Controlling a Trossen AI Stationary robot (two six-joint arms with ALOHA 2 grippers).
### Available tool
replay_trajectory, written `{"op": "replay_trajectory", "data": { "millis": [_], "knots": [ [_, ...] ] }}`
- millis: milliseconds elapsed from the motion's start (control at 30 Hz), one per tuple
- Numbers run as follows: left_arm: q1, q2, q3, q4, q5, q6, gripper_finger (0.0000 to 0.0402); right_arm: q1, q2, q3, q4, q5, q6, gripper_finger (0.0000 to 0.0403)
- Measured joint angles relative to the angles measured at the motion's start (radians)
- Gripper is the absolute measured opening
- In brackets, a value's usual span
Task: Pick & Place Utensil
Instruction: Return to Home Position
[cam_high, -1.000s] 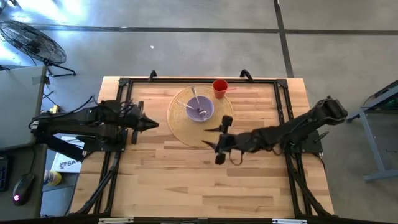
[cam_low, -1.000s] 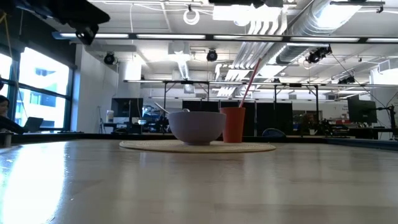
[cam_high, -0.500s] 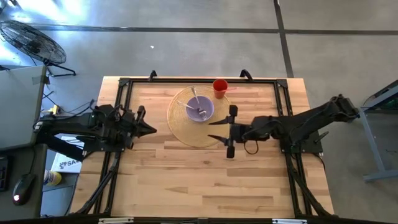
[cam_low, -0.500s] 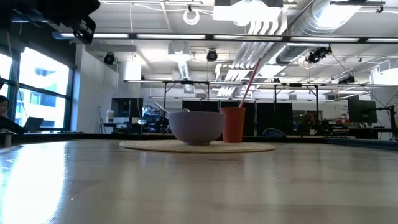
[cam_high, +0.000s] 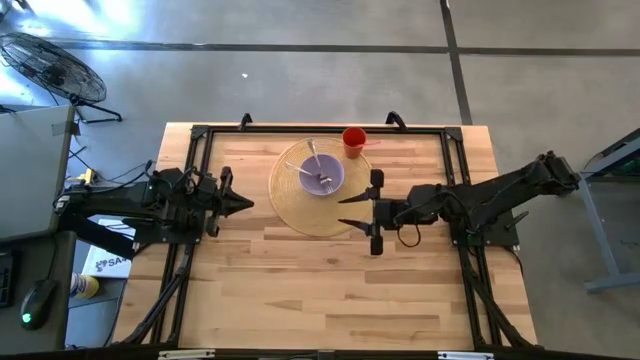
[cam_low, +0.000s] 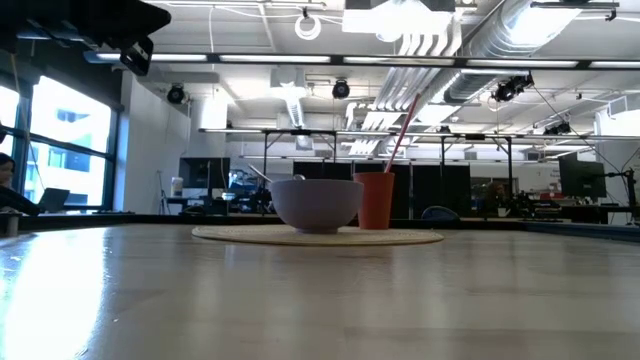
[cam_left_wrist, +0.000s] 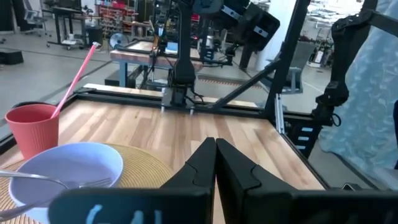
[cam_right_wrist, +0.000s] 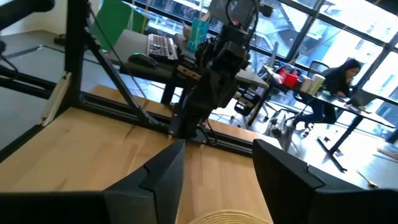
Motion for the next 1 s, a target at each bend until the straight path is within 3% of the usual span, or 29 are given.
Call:
{"op": "replay_trajectory", "data": {
  "millis": [633, 833, 1000],
  "knots": [
    [0.000, -0.001, -0.020, 0.001, -0.011, 0.084, 0.0007, 0.004, 0.000, -0.022, -0.036, -0.077, 0.026, 0.0181],
    [0.000, -0.033, -0.070, 0.013, -0.029, 0.115, 0.0007, 0.005, -0.091, -0.313, 0.292, -0.071, 0.053, 0.0181],
    [0.000, -0.079, -0.106, 0.011, -0.101, 0.145, 0.0007, 0.004, -0.291, -0.541, 0.479, 0.049, 0.100, 0.0181]
  ]
}}
